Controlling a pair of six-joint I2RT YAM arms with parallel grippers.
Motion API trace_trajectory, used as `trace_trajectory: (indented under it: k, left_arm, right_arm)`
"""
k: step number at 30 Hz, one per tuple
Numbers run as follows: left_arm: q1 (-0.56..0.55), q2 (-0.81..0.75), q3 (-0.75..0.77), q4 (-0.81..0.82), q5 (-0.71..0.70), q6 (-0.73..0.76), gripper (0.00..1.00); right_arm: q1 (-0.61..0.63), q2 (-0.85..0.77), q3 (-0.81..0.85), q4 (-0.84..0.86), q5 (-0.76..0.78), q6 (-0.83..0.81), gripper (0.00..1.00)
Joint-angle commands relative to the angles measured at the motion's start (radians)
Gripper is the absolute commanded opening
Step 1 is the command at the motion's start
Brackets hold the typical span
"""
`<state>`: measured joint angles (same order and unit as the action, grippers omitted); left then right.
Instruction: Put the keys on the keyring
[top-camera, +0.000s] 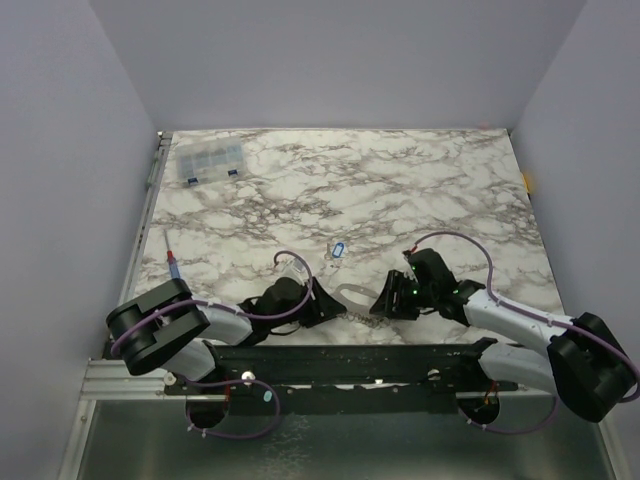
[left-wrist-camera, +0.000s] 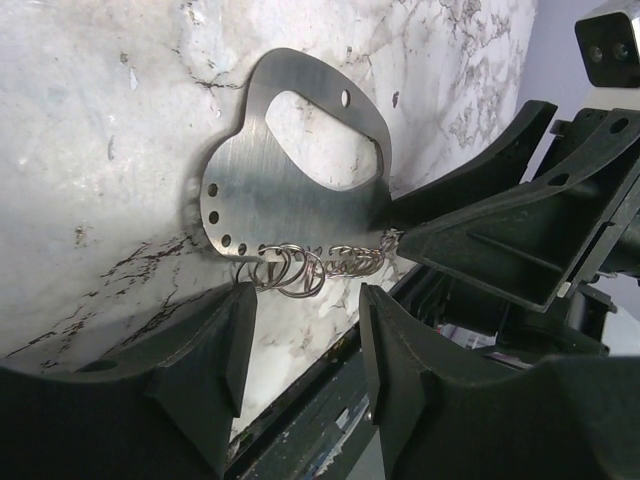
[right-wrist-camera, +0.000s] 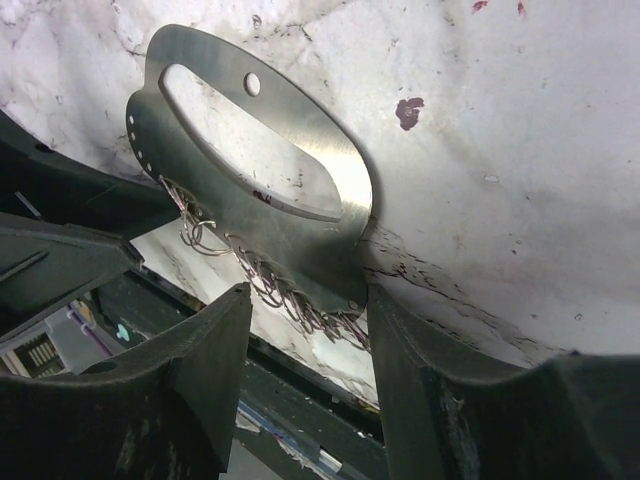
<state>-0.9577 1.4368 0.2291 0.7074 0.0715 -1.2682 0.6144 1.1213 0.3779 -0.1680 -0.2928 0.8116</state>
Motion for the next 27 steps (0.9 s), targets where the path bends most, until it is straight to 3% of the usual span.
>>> trace_trajectory:
  k: [1,3,8,13,17,20,23,27]
  left_arm:
    - [-0.003,0.012,-0.038,0.011,-0.061,0.002,0.5]
    - [-0.004,-0.01,-0.052,0.01,-0.084,-0.004,0.48]
    - [-0.003,-0.099,-0.089,-0.034,-0.162,0.007,0.47]
    - [-0.003,-0.133,-0.085,-0.051,-0.153,0.083,0.45]
    - [-0.003,-0.171,-0.075,-0.074,-0.15,0.146,0.45]
    - [-0.003,-0.208,-0.066,-0.117,-0.158,0.19,0.44]
    - [-0.003,-0.247,-0.05,-0.181,-0.168,0.235,0.44]
    - [-0.003,-0.324,0.003,-0.341,-0.204,0.324,0.45]
  right_arm:
    - [0.005,0.014,-0.022,-0.012,0.013,-0.02,0.53]
    - [0.005,0.012,-0.022,-0.013,0.017,-0.02,0.49]
    - [0.005,-0.015,-0.029,0.001,0.033,-0.014,0.26]
    - [0.005,-0.066,-0.035,0.048,-0.004,-0.008,0.09]
    - [0.005,-0.107,-0.028,0.039,-0.009,-0.008,0.02]
    - [0.005,-0.121,-0.027,0.02,-0.026,-0.02,0.06]
    - [0.006,-0.115,-0.018,-0.059,0.014,-0.003,0.38]
    - [0.006,-0.144,-0.041,-0.132,0.037,0.046,0.48]
